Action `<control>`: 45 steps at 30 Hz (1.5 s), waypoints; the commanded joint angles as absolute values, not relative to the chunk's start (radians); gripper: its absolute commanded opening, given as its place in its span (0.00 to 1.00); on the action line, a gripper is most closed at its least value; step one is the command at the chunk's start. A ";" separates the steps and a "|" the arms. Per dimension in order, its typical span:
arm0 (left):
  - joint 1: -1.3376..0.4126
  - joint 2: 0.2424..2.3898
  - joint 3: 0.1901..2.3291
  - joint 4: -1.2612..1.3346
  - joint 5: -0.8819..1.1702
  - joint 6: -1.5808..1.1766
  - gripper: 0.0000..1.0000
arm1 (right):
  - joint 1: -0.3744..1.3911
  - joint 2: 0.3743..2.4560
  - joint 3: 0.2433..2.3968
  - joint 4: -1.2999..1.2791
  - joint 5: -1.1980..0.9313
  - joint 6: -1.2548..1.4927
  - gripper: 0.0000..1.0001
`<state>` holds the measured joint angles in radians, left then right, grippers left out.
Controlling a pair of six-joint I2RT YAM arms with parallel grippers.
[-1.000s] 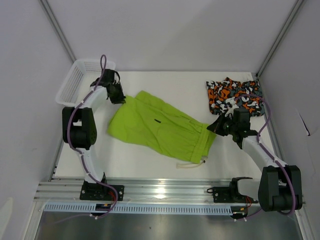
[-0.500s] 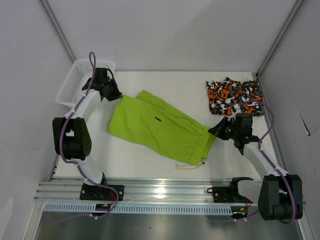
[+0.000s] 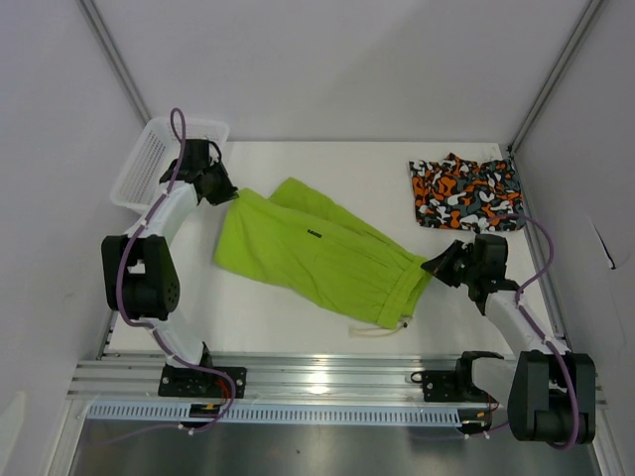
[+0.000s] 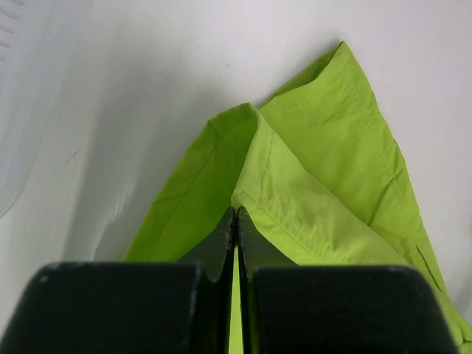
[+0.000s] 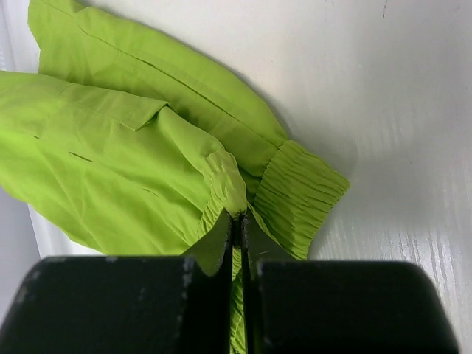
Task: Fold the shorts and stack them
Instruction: Fold the shorts
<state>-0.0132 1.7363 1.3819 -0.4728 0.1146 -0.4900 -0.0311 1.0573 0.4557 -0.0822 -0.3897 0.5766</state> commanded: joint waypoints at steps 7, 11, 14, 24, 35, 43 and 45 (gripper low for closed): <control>-0.003 1.700 1.361 -0.413 0.097 -0.509 0.00 | -0.066 1.104 0.434 -0.009 -0.414 0.609 0.00; -0.003 1.695 1.365 -0.411 0.098 -0.508 0.00 | -0.071 1.098 0.433 -0.011 -0.436 0.604 0.00; -0.003 1.689 1.362 -0.400 0.112 -0.508 0.00 | -0.069 1.091 0.436 0.038 -0.485 0.603 0.00; -0.003 1.654 1.367 -0.382 0.121 -0.531 0.00 | 0.063 0.988 0.503 0.006 -0.534 0.563 0.00; -0.003 1.672 1.410 -0.275 0.155 -0.571 0.00 | 0.009 0.727 0.331 -0.052 -0.372 0.707 0.00; -0.014 1.798 1.439 -0.079 0.156 -0.606 0.00 | -0.026 0.848 0.250 -0.034 -0.261 0.787 0.00; -0.028 1.868 1.460 -0.061 0.181 -0.612 0.00 | -0.026 0.879 0.252 -0.047 -0.212 0.792 0.00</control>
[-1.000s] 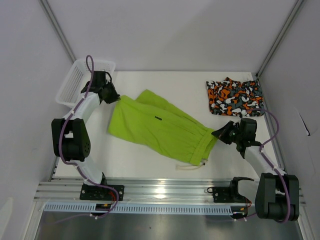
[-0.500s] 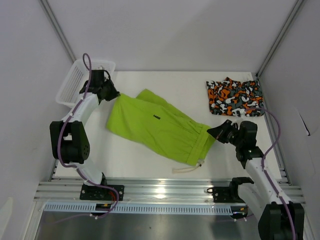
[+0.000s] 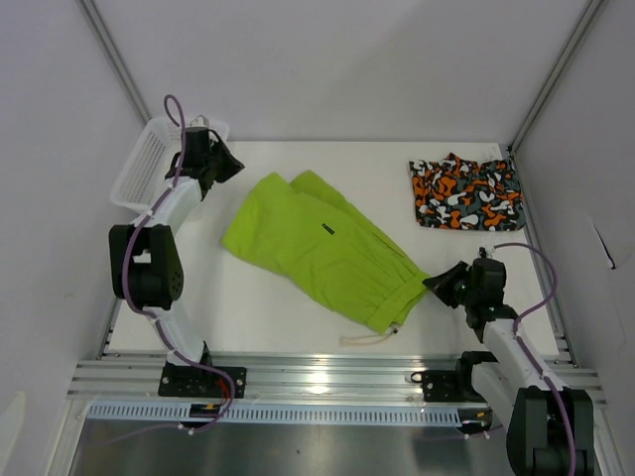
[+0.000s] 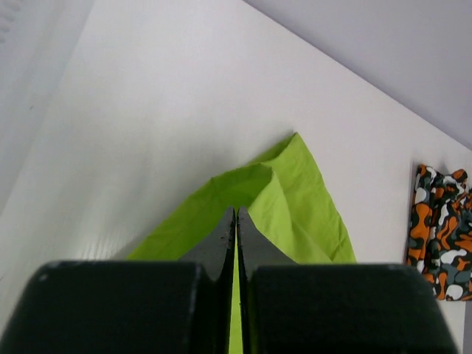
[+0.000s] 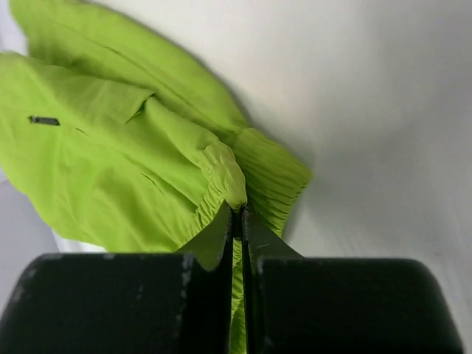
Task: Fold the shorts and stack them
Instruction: Fold the shorts
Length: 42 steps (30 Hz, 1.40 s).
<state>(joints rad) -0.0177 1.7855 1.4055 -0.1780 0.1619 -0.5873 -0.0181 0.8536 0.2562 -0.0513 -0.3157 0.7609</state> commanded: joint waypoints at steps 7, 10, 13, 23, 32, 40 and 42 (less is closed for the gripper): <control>-0.095 2.046 1.687 -0.156 0.161 -0.569 0.00 | -0.021 0.946 0.278 -0.098 -0.178 0.765 0.00; -0.098 2.109 1.770 -0.210 0.169 -0.565 0.00 | -0.020 0.965 0.285 -0.104 -0.179 0.759 0.00; -0.104 2.137 1.813 -0.232 0.166 -0.545 0.03 | -0.018 1.001 0.295 -0.101 -0.179 0.759 0.00; -0.175 2.220 1.953 -0.386 0.164 -0.377 0.57 | -0.005 1.060 0.360 -0.123 -0.192 0.710 0.42; -0.201 2.325 2.100 -0.580 0.192 -0.385 0.75 | 0.063 1.048 0.572 -0.251 -0.062 0.535 0.58; -0.213 2.408 2.154 -0.670 0.152 -0.409 0.71 | 0.107 1.117 0.703 -0.253 -0.047 0.497 0.61; -0.212 2.422 2.160 -0.683 0.134 -0.417 0.71 | 0.110 1.134 0.716 -0.230 -0.066 0.502 0.61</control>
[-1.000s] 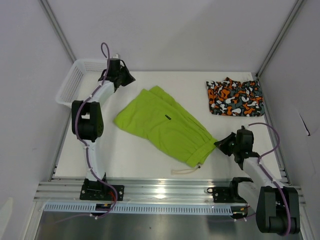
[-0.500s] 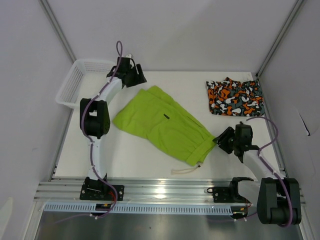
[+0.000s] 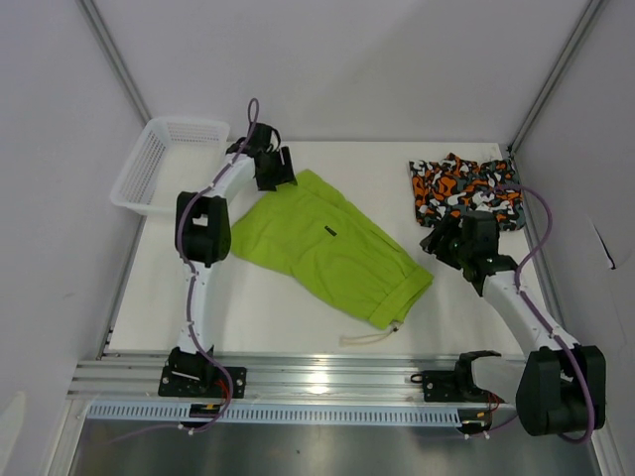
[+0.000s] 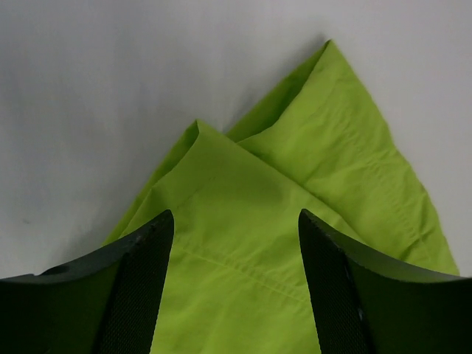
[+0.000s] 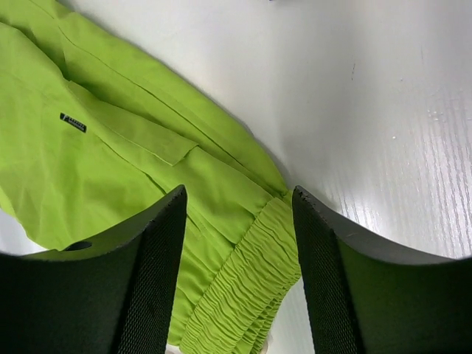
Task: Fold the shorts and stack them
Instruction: Fold the shorts
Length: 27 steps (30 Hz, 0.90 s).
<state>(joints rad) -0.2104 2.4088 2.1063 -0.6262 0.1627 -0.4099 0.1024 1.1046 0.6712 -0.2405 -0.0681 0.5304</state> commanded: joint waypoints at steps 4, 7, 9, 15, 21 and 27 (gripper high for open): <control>-0.212 2.462 2.207 -0.716 0.114 -0.442 0.69 | 0.141 1.190 0.761 -0.198 -0.083 0.497 0.62; -0.212 2.500 2.261 -0.735 0.104 -0.454 0.61 | 0.182 1.265 0.826 -0.175 -0.092 0.459 0.63; -0.213 2.519 2.269 -0.735 0.103 -0.454 0.53 | 0.207 1.345 0.871 -0.164 -0.118 0.440 0.64; -0.213 2.551 2.296 -0.765 0.075 -0.456 0.01 | 0.256 1.592 1.052 -0.121 -0.230 0.397 0.67; -0.213 2.452 2.130 -0.706 0.051 -0.449 0.00 | 0.296 1.837 1.258 -0.135 -0.265 0.384 0.68; -0.213 2.238 1.762 -0.574 0.017 -0.445 0.00 | 0.324 2.025 1.500 -0.225 -0.281 0.370 0.68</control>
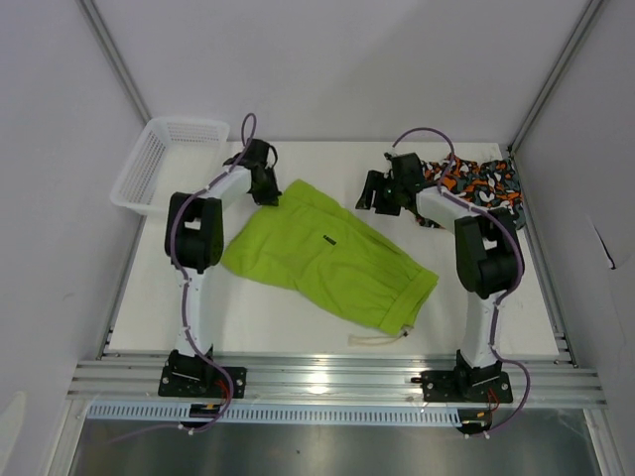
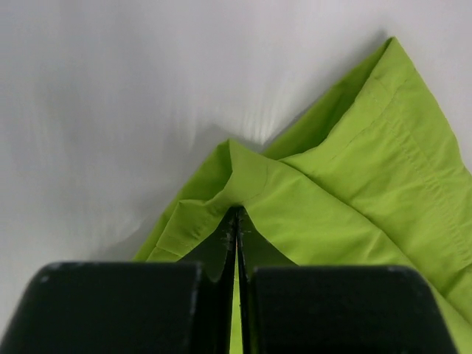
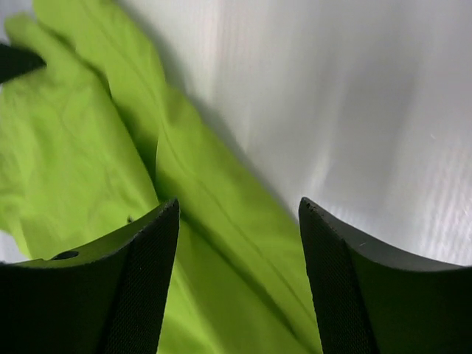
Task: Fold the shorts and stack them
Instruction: Fold the shorts
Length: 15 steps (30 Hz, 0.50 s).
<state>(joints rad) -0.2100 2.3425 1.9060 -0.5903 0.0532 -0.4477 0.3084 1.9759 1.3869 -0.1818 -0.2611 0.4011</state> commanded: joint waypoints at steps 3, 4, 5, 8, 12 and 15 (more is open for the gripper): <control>-0.218 2.140 1.623 -0.479 0.025 -0.451 0.00 | 0.345 2.091 1.589 -0.281 -0.276 0.354 0.66; -0.221 2.119 1.539 -0.466 0.023 -0.453 0.00 | 0.350 2.109 1.606 -0.308 -0.278 0.351 0.66; -0.232 2.097 1.517 -0.460 0.020 -0.454 0.00 | 0.363 2.111 1.617 -0.316 -0.279 0.350 0.66; -0.264 2.001 1.395 -0.422 0.005 -0.469 0.00 | 0.388 2.089 1.612 -0.318 -0.308 0.334 0.65; -0.296 1.817 1.206 -0.370 -0.028 -0.509 0.00 | 0.423 2.043 1.583 -0.304 -0.388 0.279 0.65; -0.295 1.734 1.161 -0.403 -0.061 -0.506 0.01 | 0.443 2.034 1.580 -0.316 -0.435 0.216 0.65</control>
<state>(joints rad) -0.2935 1.8481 1.1809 -0.4206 -0.0055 -0.4816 0.4202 2.1033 1.5703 -0.3008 -0.3523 0.3023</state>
